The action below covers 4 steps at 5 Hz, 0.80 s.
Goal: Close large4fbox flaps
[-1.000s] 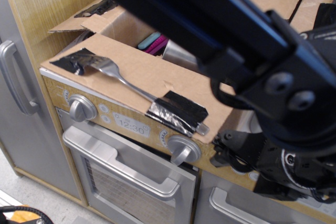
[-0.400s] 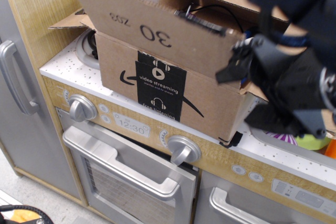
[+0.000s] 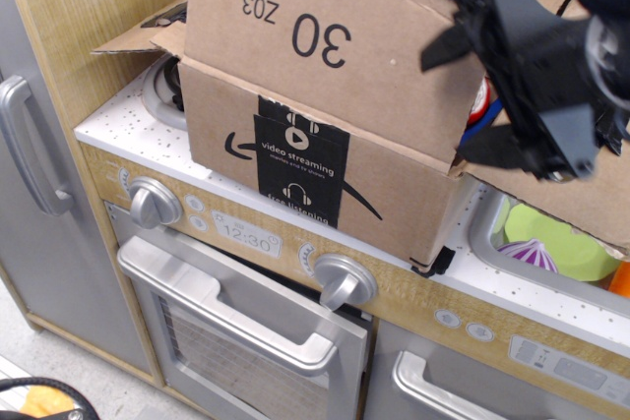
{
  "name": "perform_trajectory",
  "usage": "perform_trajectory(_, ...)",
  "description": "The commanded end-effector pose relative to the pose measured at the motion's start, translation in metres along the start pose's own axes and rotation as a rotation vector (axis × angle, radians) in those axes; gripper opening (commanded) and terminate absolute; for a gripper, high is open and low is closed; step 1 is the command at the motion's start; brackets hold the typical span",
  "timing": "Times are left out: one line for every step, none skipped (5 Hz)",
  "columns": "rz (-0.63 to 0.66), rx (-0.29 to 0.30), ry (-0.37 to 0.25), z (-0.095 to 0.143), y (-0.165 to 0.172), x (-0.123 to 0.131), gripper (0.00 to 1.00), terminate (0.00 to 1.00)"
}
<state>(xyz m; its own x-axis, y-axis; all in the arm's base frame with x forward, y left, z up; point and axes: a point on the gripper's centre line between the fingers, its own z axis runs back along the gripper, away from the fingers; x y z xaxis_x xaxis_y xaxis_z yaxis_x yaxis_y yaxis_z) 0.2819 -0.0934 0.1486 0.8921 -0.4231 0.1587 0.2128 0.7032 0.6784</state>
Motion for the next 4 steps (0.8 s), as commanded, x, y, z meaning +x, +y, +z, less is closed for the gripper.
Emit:
perform_trajectory(-0.014, -0.275, -0.103, -0.015, 0.033, 0.033, 1.00, 0.00)
perform_trajectory(-0.016, -0.365, -0.138, -0.036, 0.035, 0.036, 1.00, 0.00)
perform_trajectory(0.013, -0.425, -0.132, -0.048, 0.028, 0.032, 1.00, 0.00)
perform_trajectory(0.037, -0.431, -0.165, -0.049, 0.020, 0.025, 1.00, 1.00)
